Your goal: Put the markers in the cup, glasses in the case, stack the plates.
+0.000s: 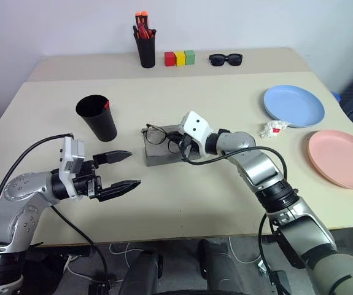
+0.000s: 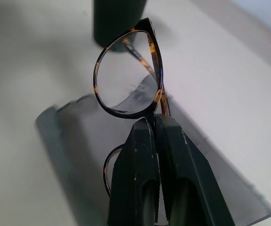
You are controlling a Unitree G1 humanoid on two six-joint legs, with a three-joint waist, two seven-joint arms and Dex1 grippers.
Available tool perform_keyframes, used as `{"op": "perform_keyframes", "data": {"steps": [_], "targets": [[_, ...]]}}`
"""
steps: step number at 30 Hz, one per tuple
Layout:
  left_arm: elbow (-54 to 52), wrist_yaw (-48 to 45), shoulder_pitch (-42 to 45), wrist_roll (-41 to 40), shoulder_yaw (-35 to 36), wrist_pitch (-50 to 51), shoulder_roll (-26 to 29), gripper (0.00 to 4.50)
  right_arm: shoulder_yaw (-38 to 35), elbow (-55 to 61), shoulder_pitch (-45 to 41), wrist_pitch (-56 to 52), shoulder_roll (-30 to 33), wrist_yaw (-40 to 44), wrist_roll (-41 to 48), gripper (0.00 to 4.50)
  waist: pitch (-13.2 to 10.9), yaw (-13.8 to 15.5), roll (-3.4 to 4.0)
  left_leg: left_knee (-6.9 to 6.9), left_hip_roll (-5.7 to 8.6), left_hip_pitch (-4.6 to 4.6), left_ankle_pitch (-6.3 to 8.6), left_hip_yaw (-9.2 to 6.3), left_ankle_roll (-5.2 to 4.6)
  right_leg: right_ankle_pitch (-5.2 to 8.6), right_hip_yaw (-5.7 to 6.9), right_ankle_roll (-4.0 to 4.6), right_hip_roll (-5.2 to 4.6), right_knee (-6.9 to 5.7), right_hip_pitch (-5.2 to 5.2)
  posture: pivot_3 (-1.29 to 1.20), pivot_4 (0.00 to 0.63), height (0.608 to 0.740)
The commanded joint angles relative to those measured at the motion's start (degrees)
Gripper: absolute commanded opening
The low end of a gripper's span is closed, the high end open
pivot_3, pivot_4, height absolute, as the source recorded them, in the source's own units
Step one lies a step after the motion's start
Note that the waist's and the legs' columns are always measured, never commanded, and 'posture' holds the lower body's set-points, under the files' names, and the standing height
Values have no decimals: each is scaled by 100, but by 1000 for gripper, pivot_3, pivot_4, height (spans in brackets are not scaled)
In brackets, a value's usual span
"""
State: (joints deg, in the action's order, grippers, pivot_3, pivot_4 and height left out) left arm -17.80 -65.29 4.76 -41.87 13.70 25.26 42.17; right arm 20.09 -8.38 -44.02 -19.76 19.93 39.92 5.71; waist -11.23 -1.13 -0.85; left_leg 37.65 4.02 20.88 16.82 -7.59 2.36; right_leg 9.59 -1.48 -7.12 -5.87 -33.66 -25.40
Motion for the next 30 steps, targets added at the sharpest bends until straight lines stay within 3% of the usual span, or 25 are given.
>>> {"op": "perform_keyframes", "data": {"steps": [1,5,12,23,30], "targets": [[-109,-7,51,-46,111,-165,-16,4500,-165,-26,-166,245,-36,49,-110,29,0,-1,0,-1,0,0,0,0,0,0,0,0,0,0,0,0,150,740],[-78,-36,95,22,31,-229,8,4500,211,-42,68,667,375,521,-552,29,0,21,0,-2,1,0,0,1,1,0,0,0,0,1,0,0,150,740],[-69,-16,137,46,-44,-258,-21,4500,210,-137,21,829,752,898,-929,29,-1,-10,1,-9,-1,-5,-2,3,2,0,0,1,0,1,0,0,150,740],[-82,14,131,59,-116,-305,-43,4500,449,1131,203,-680,1607,2333,-897,29,0,19,0,-20,-1,-7,-3,1,5,0,0,1,0,9,3,0,150,740],[-36,6,206,105,-160,-325,-74,4500,373,2124,248,-2086,1465,2588,-435,29,0,17,0,-21,-2,-6,-3,1,5,0,0,1,0,10,2,0,150,740]]}}
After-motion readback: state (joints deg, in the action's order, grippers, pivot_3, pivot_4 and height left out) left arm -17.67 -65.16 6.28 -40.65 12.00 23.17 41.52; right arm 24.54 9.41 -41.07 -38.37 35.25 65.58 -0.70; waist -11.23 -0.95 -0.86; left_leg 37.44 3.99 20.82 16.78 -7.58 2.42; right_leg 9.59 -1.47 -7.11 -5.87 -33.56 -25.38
